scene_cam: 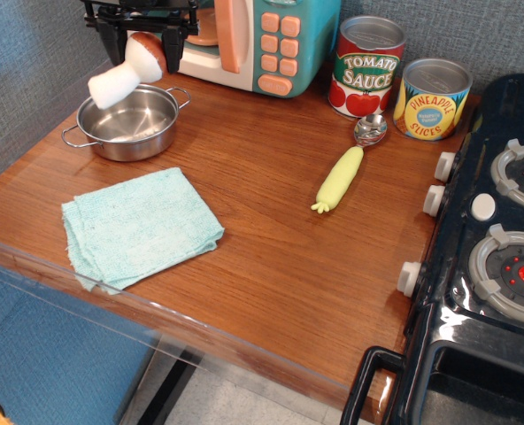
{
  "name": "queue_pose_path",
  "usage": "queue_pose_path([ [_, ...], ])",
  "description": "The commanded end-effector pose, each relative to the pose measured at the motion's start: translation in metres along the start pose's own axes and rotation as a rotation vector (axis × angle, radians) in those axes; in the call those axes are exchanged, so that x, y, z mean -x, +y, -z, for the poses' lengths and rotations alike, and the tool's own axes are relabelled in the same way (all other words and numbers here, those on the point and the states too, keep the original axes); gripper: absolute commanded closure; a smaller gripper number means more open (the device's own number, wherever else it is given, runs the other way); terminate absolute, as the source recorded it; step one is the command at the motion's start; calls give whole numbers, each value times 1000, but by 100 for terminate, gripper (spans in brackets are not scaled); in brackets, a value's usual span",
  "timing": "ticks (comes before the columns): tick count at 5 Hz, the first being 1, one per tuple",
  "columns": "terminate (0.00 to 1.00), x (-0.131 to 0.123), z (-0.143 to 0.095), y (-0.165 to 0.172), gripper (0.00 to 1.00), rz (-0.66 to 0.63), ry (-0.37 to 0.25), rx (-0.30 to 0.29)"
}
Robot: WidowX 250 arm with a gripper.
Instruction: PUT THE MASHROOM IN THE POT
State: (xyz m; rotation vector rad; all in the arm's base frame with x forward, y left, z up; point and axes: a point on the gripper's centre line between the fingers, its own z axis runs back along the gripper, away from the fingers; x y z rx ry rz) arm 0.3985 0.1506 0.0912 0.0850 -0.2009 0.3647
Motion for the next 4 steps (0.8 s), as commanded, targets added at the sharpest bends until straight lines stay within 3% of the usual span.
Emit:
queue_pose_path([
  [1,0,2,-48,8,0,15,-106,-8],
  [2,0,7,-54,8,0,49,-99,33],
  [3,0,7,-54,8,0,49,-99,33],
  [4,100,7,-54,8,0,49,-99,33],
])
